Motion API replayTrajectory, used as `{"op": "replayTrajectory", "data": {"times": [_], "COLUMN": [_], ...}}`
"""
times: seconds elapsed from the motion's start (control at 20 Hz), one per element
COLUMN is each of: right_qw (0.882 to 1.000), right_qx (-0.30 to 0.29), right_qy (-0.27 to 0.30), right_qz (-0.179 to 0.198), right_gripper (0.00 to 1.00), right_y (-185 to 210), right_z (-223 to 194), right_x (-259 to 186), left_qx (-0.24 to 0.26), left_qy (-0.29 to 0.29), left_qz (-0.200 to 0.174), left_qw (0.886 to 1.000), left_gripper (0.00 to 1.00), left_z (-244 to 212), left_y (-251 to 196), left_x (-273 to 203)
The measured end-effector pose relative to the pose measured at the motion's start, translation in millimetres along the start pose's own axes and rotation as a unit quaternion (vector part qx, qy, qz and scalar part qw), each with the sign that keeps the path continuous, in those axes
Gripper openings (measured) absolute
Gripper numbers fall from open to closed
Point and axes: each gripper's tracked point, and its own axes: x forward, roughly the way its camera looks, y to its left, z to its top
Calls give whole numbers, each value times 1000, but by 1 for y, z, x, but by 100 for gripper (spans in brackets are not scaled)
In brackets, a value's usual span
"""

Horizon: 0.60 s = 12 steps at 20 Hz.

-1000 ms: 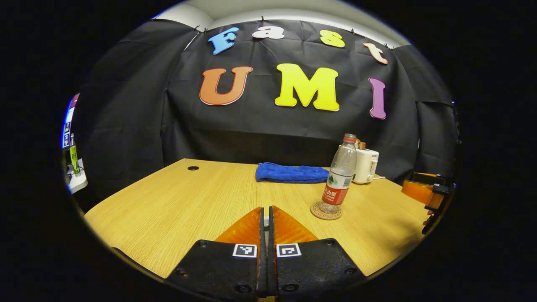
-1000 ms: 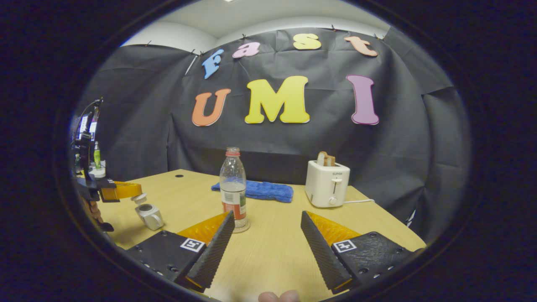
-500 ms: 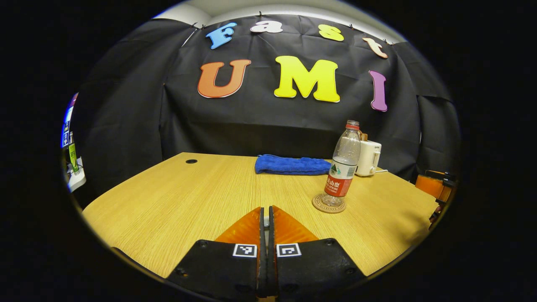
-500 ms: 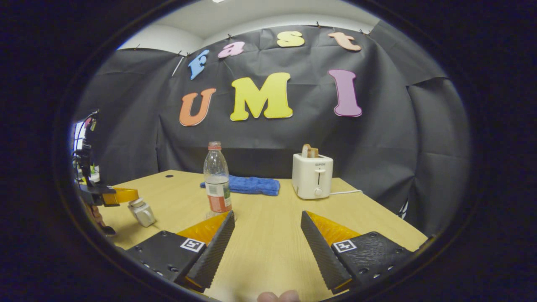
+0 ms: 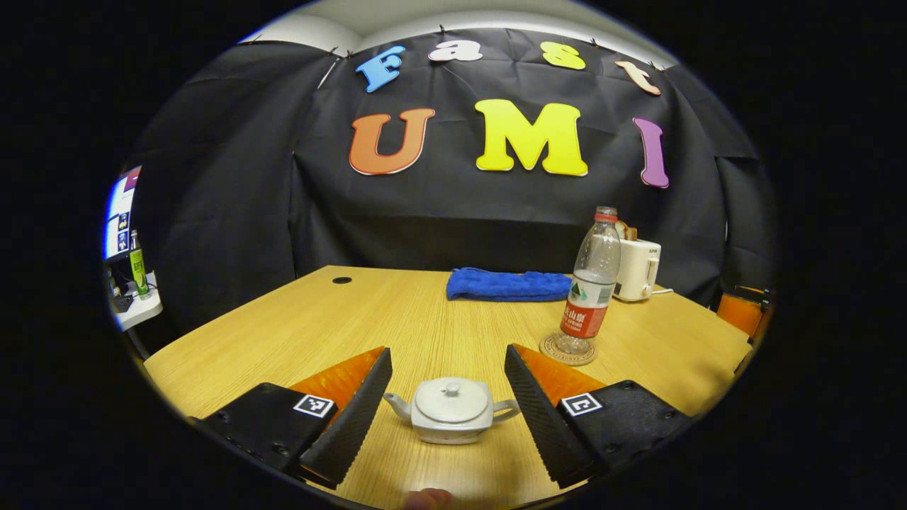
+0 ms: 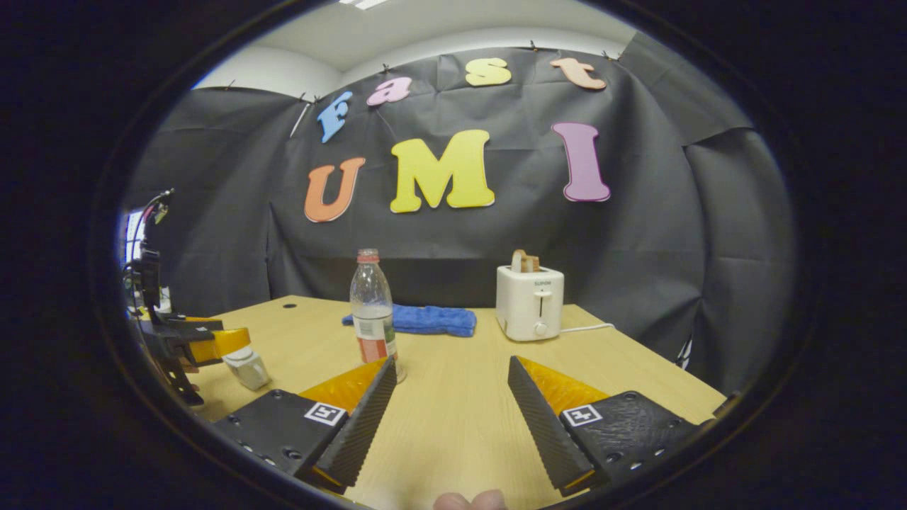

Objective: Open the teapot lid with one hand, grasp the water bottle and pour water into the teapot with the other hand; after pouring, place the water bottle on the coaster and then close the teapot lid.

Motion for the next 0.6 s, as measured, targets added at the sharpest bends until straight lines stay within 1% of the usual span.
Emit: {"op": "replayTrajectory", "data": {"times": [0.1,0.15,0.25,0.35,0.5,0.6], "right_qw": [1000,1000,998,996,994,994], "right_qx": [3,-1,-11,-7,-5,-12], "right_qy": [-12,-22,-58,-90,-110,-110], "right_qz": [1,2,-11,-18,-15,-16], "right_gripper": [95,95,95,95,95,94], "right_y": [5,7,2,1,6,8], "right_z": [10,18,46,72,90,89], "right_x": [0,-2,-9,-19,-39,-50], "left_qx": [11,15,18,22,33,37], "left_qy": [-37,-57,-88,-112,-126,-127], "left_qz": [13,13,9,3,-2,-4], "left_qw": [999,998,996,993,992,991], "left_gripper": [100,100,100,99,100,100], "left_z": [33,52,84,106,117,115], "left_y": [-2,-6,-16,-26,-41,-50], "left_x": [-14,-22,-40,-56,-76,-87]}}
